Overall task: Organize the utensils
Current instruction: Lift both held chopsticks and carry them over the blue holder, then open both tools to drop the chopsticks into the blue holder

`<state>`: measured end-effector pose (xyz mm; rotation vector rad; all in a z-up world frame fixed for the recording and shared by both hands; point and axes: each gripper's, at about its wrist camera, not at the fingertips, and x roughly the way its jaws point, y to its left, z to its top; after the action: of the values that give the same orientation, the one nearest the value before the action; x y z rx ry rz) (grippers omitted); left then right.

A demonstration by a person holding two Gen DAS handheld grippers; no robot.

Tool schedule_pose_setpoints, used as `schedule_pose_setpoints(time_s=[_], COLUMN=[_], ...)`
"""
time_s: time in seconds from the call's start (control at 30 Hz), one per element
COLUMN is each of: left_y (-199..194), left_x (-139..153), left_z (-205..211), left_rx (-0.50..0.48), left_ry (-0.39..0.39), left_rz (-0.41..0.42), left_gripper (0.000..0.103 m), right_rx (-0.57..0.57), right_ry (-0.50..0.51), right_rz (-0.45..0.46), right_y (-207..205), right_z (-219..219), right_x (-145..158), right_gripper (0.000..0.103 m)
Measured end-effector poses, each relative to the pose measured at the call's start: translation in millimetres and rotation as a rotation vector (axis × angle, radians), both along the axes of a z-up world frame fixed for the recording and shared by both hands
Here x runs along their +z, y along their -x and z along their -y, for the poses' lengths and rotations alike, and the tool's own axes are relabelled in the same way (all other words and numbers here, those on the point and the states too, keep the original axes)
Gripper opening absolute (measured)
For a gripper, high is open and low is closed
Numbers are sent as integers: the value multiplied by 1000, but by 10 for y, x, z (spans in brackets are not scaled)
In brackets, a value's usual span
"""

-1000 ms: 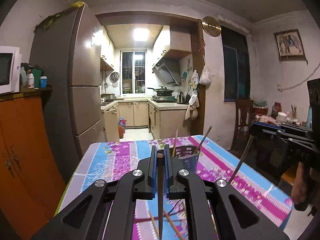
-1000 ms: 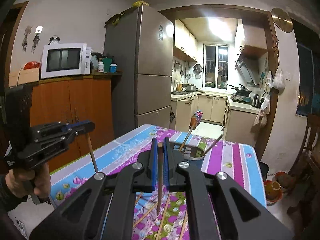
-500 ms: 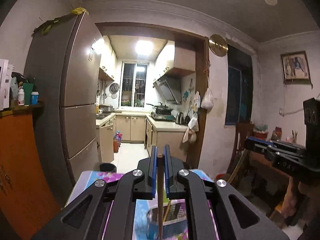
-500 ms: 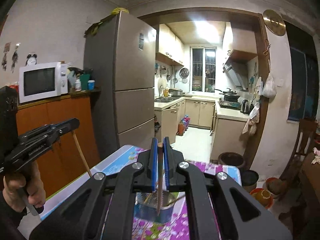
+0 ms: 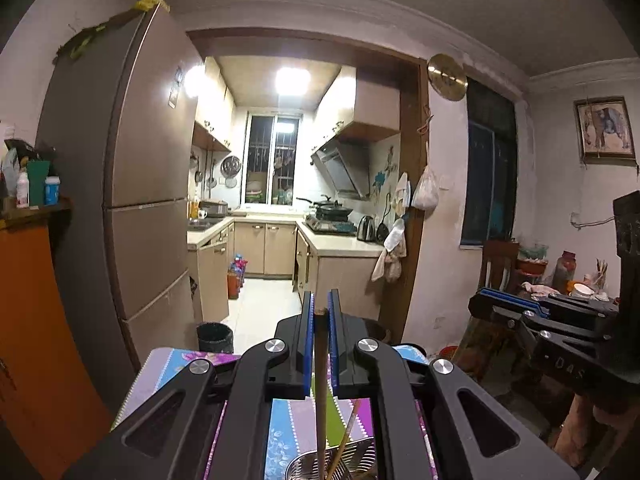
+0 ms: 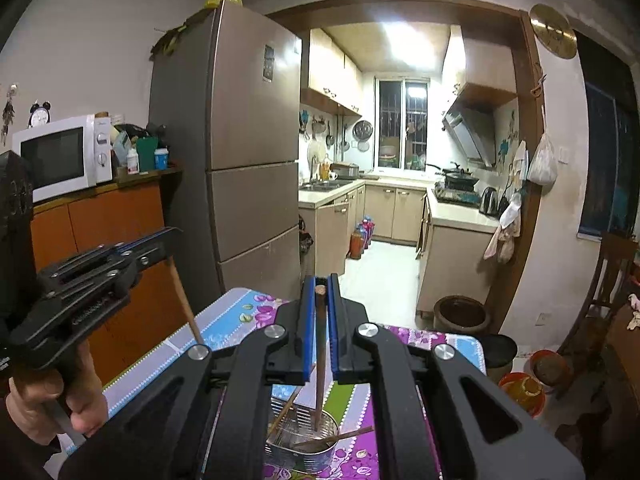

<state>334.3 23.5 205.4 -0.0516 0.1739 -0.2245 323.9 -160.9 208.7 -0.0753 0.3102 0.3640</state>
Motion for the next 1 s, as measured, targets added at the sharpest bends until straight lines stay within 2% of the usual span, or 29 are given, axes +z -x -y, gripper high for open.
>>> schedule_pose_setpoints(time_s=[0.37,0.63,0.9,0.97,1.0], left_y=[-435,-682,-789,-809,-823], left_x=[-381,-642,-744,-756,-763], left_z=[19,67,104,98,88], left_rx=[19,35,45,50,55], left_ry=[-18,-34,-48,-46,-43], left_rz=[-57,-122,-151,-157,-163], left_gripper=[8,8,8,10,13], right_rx=[7,19,-6,-14,-18], right_ry=[-33,-20,-16,-19,-21], right_rz=[-90,-159,-191,-185,-180], right_y=[-297,-496,-621,-616,-610], right_z=[42,4,36,65,86], right_x=[-399,-658,-757,-747,-736], right_gripper=[5,5,5,10,20])
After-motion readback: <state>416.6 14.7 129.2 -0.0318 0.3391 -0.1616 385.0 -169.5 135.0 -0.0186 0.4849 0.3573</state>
